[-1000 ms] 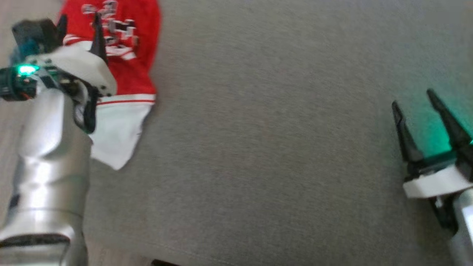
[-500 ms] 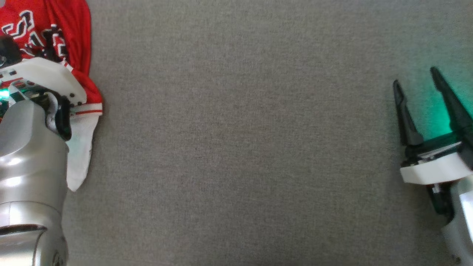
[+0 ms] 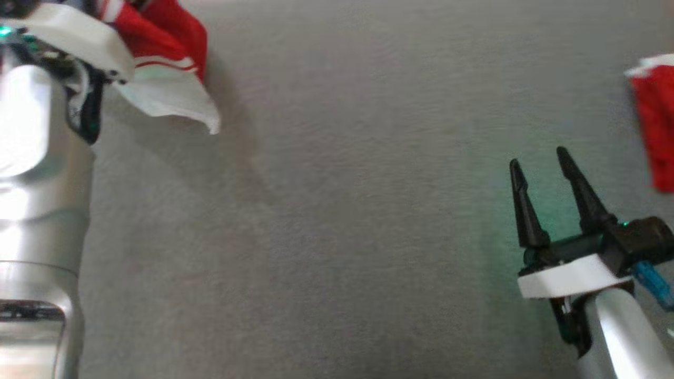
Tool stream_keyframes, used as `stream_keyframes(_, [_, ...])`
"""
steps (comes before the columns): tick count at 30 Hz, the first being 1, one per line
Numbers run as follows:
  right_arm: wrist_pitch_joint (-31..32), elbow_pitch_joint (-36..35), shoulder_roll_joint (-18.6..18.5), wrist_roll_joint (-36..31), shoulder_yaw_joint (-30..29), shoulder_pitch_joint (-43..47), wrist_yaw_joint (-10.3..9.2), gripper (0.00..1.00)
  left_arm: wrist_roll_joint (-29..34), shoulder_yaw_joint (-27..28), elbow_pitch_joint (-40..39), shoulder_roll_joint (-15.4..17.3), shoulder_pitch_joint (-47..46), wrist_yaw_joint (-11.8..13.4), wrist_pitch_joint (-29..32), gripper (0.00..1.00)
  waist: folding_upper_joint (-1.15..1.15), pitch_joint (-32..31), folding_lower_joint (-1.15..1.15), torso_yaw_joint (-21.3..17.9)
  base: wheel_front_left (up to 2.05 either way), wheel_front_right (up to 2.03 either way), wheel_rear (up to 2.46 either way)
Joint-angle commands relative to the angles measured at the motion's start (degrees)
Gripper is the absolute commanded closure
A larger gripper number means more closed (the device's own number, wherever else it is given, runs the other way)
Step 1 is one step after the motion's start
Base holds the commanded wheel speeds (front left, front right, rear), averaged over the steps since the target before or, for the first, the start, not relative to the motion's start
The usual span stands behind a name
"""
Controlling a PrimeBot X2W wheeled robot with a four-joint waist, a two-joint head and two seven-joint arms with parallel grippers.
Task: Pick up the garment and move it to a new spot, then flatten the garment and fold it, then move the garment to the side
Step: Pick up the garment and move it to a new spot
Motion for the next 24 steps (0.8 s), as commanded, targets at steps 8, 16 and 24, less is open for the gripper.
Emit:
stream_keyframes(8, [-0.1,-3.3,2.5,0.4,1.3,1.6,-0.04,0.00,-5.8,-10.4,-16.8,2.2,3.5,-0.3,5.9,1.00,0.00,-5.8,0.01,-14.0,0.00,0.00,0.00])
stream_keyframes(16, [-0.1,-3.4,4.0,0.6,2.4,1.1,-0.04,0.00,-3.0,-23.0,-18.4,-0.1,14.0,-0.3,5.1,1.00,0.00,-2.3,0.01,-18.1,0.00,0.00,0.00])
stream_keyframes(24, [-0.1,-0.2,5.1,1.1,2.4,1.4,-0.04,0.00,-4.8,-25.4,-9.3,-9.4,25.8,3.4,-9.9,0.00,0.00,-4.2,0.01,-14.4,0.00,0.00,0.00])
